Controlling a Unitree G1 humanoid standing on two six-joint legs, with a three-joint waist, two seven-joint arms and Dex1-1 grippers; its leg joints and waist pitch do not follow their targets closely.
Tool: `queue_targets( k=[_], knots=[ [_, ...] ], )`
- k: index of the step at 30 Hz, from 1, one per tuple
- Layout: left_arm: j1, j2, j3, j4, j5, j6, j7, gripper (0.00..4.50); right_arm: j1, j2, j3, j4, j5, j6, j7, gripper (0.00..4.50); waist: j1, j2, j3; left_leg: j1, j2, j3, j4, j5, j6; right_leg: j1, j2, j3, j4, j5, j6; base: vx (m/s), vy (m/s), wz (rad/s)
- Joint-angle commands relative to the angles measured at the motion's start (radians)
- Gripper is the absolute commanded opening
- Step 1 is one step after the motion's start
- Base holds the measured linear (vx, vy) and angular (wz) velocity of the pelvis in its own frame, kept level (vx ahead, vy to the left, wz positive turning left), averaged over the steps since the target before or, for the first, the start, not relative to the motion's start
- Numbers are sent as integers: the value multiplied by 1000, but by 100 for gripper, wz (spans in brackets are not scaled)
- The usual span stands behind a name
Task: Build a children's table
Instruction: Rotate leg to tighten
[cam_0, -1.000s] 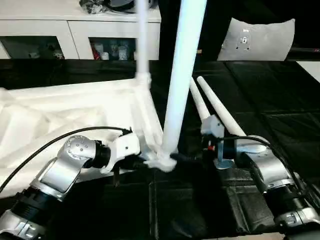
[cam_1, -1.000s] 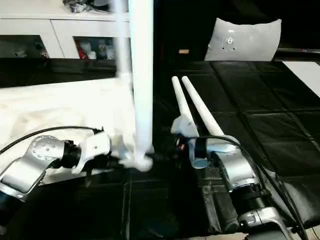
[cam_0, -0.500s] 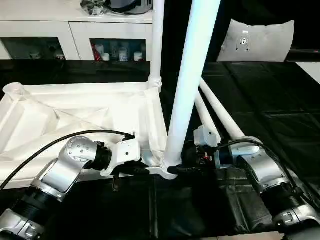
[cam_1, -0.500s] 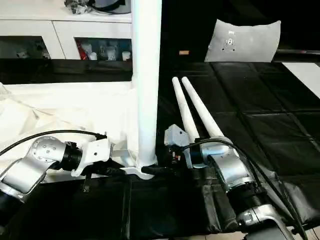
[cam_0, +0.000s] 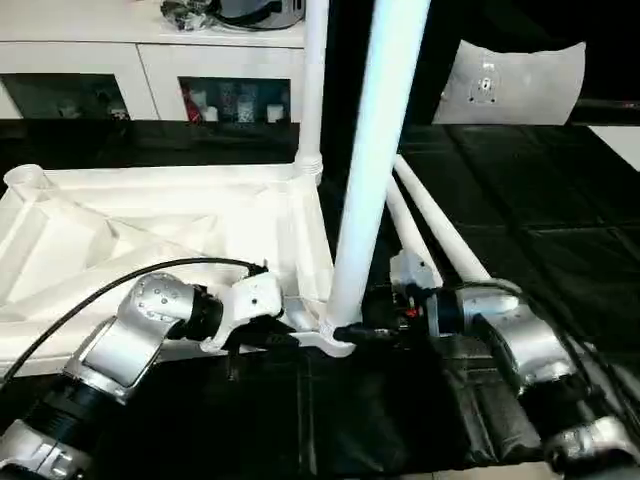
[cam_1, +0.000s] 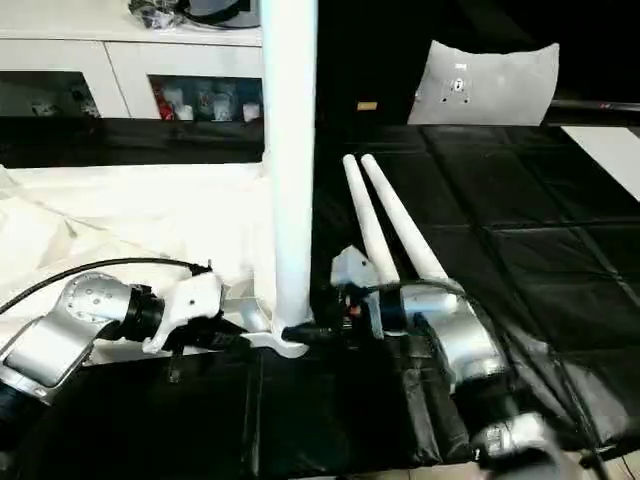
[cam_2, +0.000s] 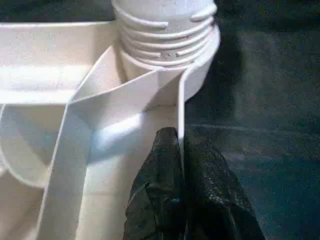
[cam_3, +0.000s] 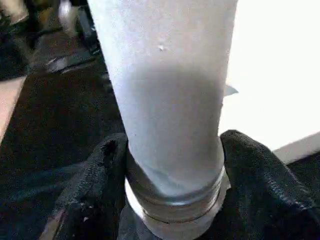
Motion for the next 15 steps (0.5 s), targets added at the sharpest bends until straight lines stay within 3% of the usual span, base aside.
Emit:
queue_targets(
  k=[1,2,4,7,9,10,11,14,15],
  knots=[
    [-9,-56,26,-23,22,67,140,0,17,66,56,-48,17,18,-28,262,-6,2,-55,5,24,-6,-74,-282,19,46,-61,58,-90,-487,-126,0,0,0],
    [-7,-81,40,-37,22,105,180,0,23,90,56,-45,5,18,-71,262,-8,3,-54,7,22,-8,-72,-295,15,44,-64,55,-98,-537,-105,0,0,0],
    [-6,-157,82,-67,11,200,281,0,18,158,42,-19,-32,27,-207,261,-14,2,-54,3,23,-10,-73,-293,7,45,-64,54,-98,-553,-90,0,0,0],
    [-19,-263,141,-94,8,304,414,0,-7,259,-6,3,-45,84,-390,261,-43,0,-53,-3,19,-17,-71,-324,-6,46,-62,43,-105,-588,-74,0,0,0],
    [-28,-303,157,-100,28,339,476,0,-13,285,-1,-3,-65,95,-437,261,-57,0,-58,-7,18,-19,-70,-314,6,48,-61,43,-106,-558,-74,0,0,0],
    [-28,-306,158,-100,30,341,480,0,-13,286,0,-4,-66,95,-440,261,-57,0,-58,-7,17,-17,-70,-310,12,48,-60,43,-106,-552,-73,0,0,0],
    [-36,-339,158,-100,59,358,535,0,-18,310,20,3,-93,94,-478,261,-54,1,-59,1,16,-12,-66,-302,24,39,-60,46,-110,-541,-77,0,0,0],
    [-34,-355,136,-109,88,371,555,0,-17,326,33,23,-141,69,-521,261,-50,-1,-61,-7,16,-11,-69,-255,36,45,-59,49,-103,-493,-83,0,0,0],
    [-32,-347,128,-109,95,367,551,0,-14,331,14,29,-118,80,-513,261,-48,-1,-63,-6,18,-10,-70,-241,39,45,-59,51,-100,-461,-91,0,0,0]
  ],
)
